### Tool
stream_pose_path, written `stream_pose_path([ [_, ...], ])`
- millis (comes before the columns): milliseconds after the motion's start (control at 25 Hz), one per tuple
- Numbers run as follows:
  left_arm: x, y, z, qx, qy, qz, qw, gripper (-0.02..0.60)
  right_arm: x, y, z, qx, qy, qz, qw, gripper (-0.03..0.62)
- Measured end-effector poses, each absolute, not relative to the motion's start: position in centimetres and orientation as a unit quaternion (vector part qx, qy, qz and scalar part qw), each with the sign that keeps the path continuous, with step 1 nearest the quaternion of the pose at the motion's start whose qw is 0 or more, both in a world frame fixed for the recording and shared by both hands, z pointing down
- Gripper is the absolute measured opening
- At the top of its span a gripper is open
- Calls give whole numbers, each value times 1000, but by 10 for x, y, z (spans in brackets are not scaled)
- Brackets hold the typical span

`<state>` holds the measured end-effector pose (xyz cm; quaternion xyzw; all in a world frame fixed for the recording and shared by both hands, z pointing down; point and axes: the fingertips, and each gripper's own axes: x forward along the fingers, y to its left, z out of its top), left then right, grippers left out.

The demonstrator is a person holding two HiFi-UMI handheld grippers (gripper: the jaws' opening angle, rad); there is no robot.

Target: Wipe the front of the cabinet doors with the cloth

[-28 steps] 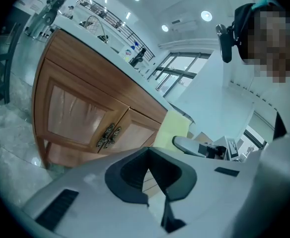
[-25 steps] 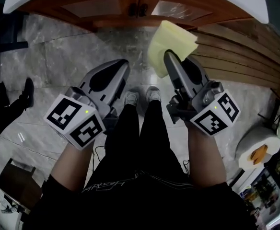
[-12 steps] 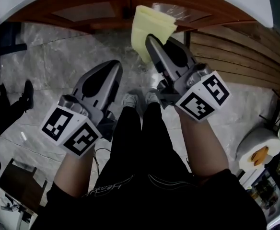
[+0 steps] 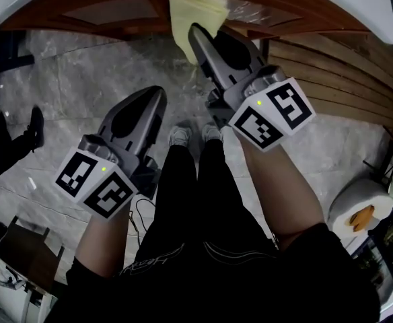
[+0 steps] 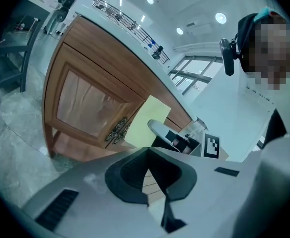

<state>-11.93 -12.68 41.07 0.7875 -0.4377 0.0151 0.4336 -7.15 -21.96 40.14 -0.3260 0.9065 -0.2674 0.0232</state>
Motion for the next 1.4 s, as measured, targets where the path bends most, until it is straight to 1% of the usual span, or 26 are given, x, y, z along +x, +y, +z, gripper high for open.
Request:
stream_pose_path([
  [400,-110,-132,419,782,-436,15,445,6,-67,-241,422,-361,897,-255,2,41],
  [1000,-104,-129,426,779,-439,24,447,6,-61,-249,424,-374,889,-265,20,41],
  [1400,-96,-128,428,784,-425,30,451,6,-40,-250,425,-397,875,-275,33,41],
])
